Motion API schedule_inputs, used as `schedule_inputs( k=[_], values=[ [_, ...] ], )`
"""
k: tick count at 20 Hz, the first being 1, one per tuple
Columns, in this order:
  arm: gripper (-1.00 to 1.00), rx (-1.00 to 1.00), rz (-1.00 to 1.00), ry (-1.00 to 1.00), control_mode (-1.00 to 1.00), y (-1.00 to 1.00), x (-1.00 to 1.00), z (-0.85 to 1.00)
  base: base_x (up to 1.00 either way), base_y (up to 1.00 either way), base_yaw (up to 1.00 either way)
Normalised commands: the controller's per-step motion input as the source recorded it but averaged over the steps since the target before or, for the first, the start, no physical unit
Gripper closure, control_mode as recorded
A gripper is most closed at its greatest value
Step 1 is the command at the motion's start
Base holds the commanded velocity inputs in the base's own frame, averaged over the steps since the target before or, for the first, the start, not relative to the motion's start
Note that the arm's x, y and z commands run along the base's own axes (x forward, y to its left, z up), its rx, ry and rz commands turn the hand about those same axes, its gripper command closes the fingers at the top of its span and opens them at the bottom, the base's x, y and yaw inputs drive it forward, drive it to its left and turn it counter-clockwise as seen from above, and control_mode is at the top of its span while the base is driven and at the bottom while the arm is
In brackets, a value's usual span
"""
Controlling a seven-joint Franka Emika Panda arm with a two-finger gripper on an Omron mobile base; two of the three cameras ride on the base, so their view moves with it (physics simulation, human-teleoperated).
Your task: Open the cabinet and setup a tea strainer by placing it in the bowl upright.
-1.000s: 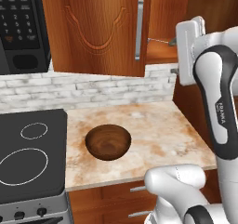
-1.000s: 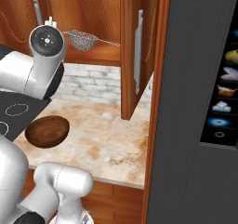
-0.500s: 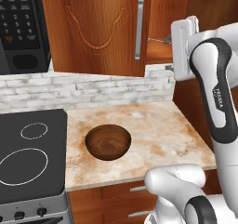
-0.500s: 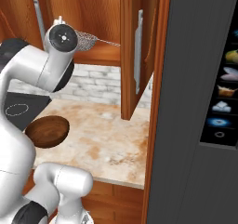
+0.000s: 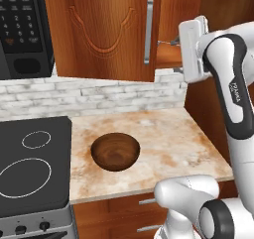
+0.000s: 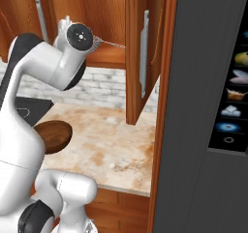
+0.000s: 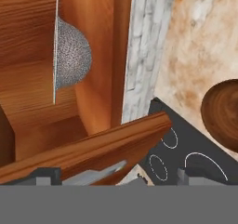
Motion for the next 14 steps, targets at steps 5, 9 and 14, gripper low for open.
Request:
schedule_inputs(
  k=[5,9,14],
  values=[
    [-1.00,0.00,0.13,0.00,-1.00,0.02,0.09,-0.10,0.00,0.00,0.00],
    [-1.00,0.00,0.09,0.00,-1.00,0.00,0.21,-0.15,0.00,0.00,0.00],
    [-1.00,0.00,0.03,0.00,-1.00,0.01,0.26,-0.01,0.00,0.00,0.00]
  ],
)
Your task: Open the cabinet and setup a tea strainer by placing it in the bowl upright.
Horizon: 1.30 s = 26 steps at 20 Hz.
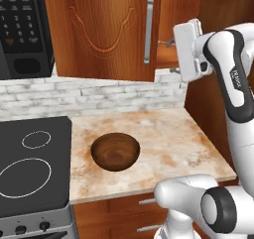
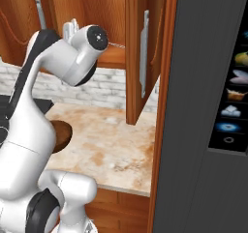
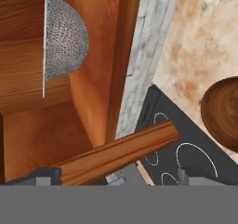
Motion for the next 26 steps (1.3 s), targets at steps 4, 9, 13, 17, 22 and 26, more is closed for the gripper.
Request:
schedule_inputs(
  k=[4,9,13,17,22,26],
  values=[
    [-1.00,0.00,0.00,0.00,-1.00,0.04,0.23,0.00,0.00,0.00,0.00],
    [-1.00,0.00,0.01,0.00,-1.00,0.13,0.18,-0.04,0.00,0.00,0.00],
    [-1.00,0.00,0.03,0.00,-1.00,0.25,0.16,-0.04,0.00,0.00,0.00],
    [-1.00,0.01,0.03,0.00,-1.00,0.09,0.22,0.00,0.00,0.00,0.00],
    [-1.00,0.02,0.05,0.00,-1.00,0.00,0.14,0.00,0.00,0.00,0.00],
    [-1.00,0.02,0.04,0.00,-1.00,0.00,0.11,-0.02,0.00,0.00,0.00]
  ],
)
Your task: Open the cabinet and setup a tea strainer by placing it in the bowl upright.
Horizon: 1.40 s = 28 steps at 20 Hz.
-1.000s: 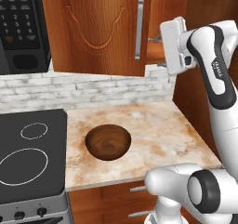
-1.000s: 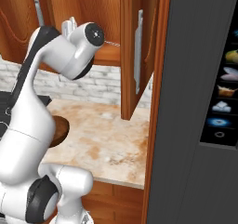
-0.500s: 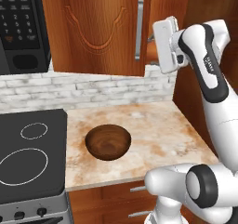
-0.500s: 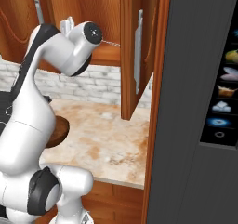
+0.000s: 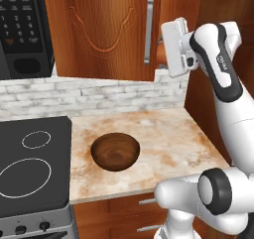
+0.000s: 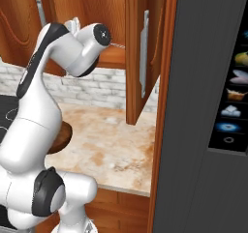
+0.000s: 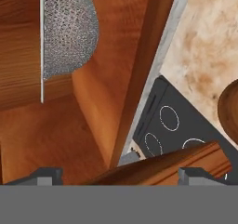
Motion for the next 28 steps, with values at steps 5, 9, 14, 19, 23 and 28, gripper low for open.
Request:
schedule_inputs(
  k=[5,9,14,19,23,28],
  values=[
    [-1.00,0.03,0.16,-0.01,-1.00,0.25,0.00,0.00,0.00,0.00,0.00],
    [-1.00,0.04,0.15,-0.03,-1.00,0.22,0.00,0.00,0.00,0.00,0.00],
    [-1.00,0.02,0.16,-0.03,-1.00,0.25,-0.12,0.00,0.00,0.00,0.00],
    [-1.00,0.00,0.17,-0.02,-1.00,0.43,-0.59,0.00,0.00,0.00,0.00],
    [-1.00,0.00,0.16,-0.03,-1.00,0.39,-0.94,0.00,0.00,0.00,0.00],
    [-1.00,0.00,0.16,-0.04,-1.00,0.41,-1.00,0.00,0.00,0.00,0.00]
  ],
)
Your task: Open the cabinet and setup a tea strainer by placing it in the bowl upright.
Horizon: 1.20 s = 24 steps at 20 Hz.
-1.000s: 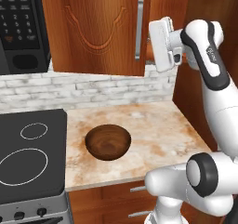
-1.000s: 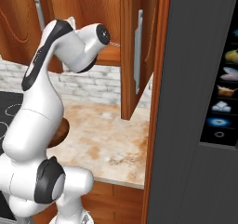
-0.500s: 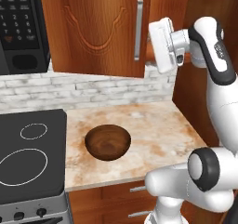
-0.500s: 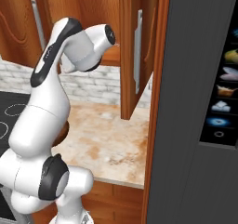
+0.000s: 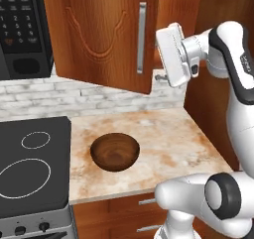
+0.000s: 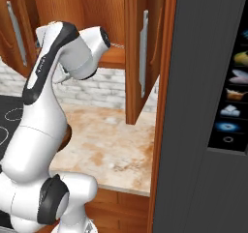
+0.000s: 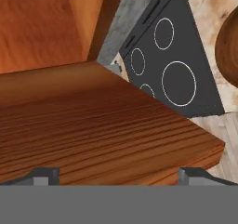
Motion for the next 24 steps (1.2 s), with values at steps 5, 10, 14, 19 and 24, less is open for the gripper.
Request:
schedule_inputs(
  k=[5,10,14,19,24],
  values=[
    [-1.00,0.00,0.17,-0.01,-1.00,0.48,-0.96,0.00,0.00,0.00,0.00],
    [-1.00,0.00,0.19,0.00,-1.00,0.64,-0.83,0.00,0.00,0.00,0.00],
    [-1.00,0.00,0.20,0.00,-1.00,0.68,-0.79,0.00,0.00,0.00,0.00],
    [-1.00,0.00,0.22,0.00,-1.00,0.73,-0.64,0.00,0.00,0.00,0.00],
    [-1.00,0.03,0.23,0.03,-1.00,0.67,-0.34,0.00,0.00,0.00,0.00]
  ],
)
